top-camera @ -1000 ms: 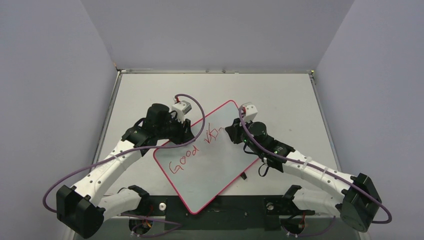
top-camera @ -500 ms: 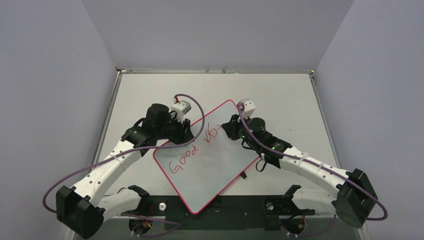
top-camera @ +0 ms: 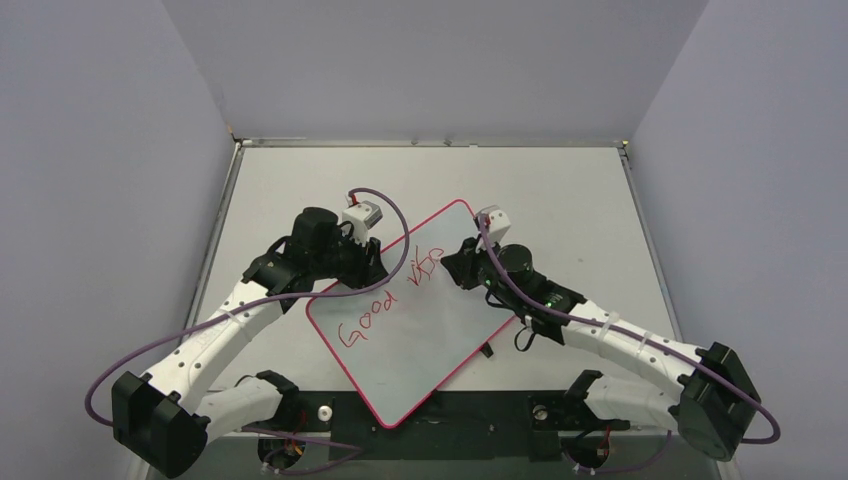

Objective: Write a sentence on the whiteboard
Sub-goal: Write a sentence on the whiteboard stand.

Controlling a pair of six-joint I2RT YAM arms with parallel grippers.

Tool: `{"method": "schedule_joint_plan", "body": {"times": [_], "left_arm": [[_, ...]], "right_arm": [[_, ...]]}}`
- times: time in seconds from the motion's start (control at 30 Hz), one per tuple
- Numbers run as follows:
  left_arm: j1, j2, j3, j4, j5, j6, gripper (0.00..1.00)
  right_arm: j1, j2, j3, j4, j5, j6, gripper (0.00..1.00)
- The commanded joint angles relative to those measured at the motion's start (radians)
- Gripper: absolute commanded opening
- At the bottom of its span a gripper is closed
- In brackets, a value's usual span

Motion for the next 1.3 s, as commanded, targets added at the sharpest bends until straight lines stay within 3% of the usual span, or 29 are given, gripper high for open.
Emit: {"method": "schedule_joint_plan", "body": {"times": [0.0,0.3,0.7,1.27], "left_arm": [[0.007,-0.024,0.009,0.049,-0.059,0.057,0.0],[0.007,-0.026,0.007,0.048,-0.063,0.057,0.0],[0.007,-0.02,0.008,0.048,-0.072,0.058,0.0],[0.008,-0.037,0.006,0.05,-0.085,0.069,0.0]], "right_arm": [[0.011,-0.053,-0.055,-0.014,0.031,0.018,0.0],[0.008,-0.089,-0.072,-0.075,0.117,0.006,0.0],[0.007,-0.091,0.082,-0.128,0.233,-0.076,0.0],[-0.043,-0.064,0.101,-0.085,0.157,-0.117,0.0]]}}
